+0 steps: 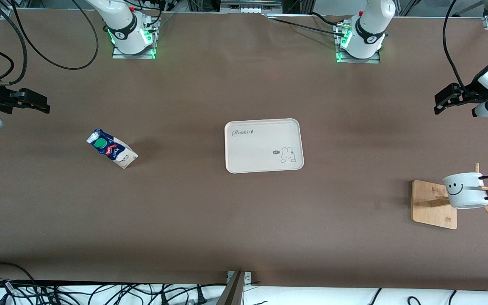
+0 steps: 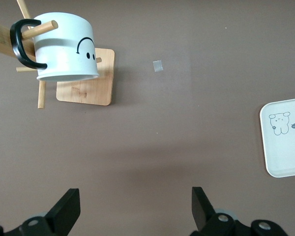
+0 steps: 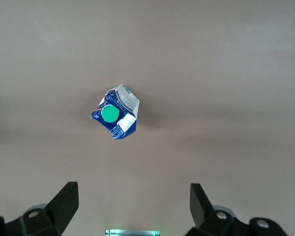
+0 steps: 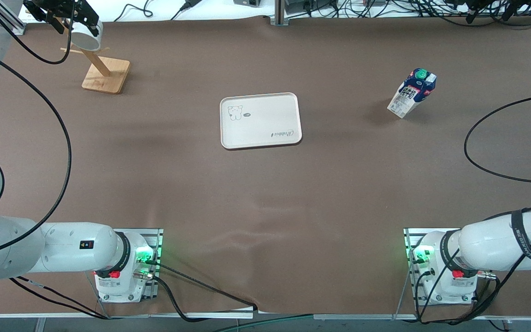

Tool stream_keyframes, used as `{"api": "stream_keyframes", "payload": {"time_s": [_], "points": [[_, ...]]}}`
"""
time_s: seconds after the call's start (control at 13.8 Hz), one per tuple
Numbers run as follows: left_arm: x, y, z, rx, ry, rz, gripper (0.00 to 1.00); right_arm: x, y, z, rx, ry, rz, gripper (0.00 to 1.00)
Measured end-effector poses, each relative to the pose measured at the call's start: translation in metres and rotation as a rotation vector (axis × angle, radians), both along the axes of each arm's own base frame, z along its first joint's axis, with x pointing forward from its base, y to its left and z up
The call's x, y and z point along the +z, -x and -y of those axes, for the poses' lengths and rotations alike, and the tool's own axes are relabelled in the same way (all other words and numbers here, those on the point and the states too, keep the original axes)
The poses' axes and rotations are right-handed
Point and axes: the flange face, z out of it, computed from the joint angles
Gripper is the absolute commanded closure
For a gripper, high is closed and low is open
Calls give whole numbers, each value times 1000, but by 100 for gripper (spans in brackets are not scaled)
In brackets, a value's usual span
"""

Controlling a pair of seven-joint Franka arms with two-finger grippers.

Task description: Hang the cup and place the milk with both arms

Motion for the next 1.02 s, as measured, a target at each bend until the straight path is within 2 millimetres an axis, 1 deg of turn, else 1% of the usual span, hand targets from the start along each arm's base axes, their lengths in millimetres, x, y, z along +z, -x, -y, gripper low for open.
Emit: {"api": "stream_keyframes", "payload": {"time_s": [0.36, 0.44, 0.65, 0.73, 1.02], "points": [[0, 0, 0, 0, 0, 0, 0, 2, 0, -2, 5, -1, 3, 0], [0, 0, 0, 0, 0, 0, 0, 4, 0, -3, 6, -1, 11, 0], [-1, 0, 0, 0, 0, -1, 0, 23, 2, -3, 6, -1, 50, 0], [-1, 0, 0, 0, 0, -1, 0, 26, 2, -3, 6, -1, 55, 0], [-1, 0, 0, 0, 0, -1, 0, 26, 2, -3, 6, -1, 56, 0]]}}
